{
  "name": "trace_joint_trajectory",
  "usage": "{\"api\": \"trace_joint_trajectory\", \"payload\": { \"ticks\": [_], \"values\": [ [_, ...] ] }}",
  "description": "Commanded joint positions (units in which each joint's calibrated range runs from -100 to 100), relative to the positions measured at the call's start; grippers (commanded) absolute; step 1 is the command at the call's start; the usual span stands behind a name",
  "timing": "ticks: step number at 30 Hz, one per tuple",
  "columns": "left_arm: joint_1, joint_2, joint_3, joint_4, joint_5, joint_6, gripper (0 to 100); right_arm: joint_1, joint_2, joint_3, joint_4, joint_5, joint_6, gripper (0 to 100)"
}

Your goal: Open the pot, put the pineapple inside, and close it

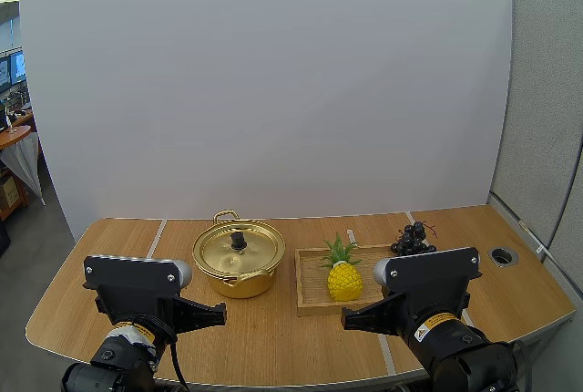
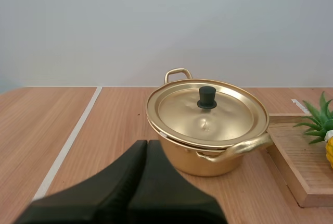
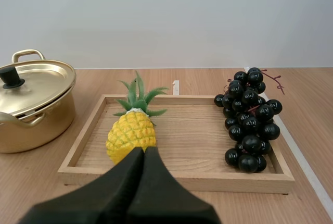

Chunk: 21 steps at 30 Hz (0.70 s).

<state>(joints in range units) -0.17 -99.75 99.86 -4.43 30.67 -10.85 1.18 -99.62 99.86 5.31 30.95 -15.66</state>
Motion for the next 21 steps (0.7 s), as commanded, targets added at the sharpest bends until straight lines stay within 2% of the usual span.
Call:
{"api": "trace_joint_trajectory", "payload": {
  "ticks": [1, 12, 16, 21],
  "values": [
    [0.20, -0.25, 0.14, 0.00, -0.74, -0.59, 0, -0.17, -0.38, 0.14, 0.01, 0.09, -0.35, 0],
    [0.20, -0.25, 0.14, 0.00, -1.58, -0.59, 0, -0.17, -0.38, 0.14, 0.01, 0.09, -0.35, 0],
    [0.20, -0.25, 0.14, 0.00, -7.70, -0.59, 0, -0.17, -0.38, 0.14, -0.06, -1.07, -0.35, 0],
    [0.20, -0.25, 0.14, 0.00, -24.49, -0.59, 0, -0.17, -0.38, 0.14, -0.06, -20.22, -0.35, 0]
  ]
}}
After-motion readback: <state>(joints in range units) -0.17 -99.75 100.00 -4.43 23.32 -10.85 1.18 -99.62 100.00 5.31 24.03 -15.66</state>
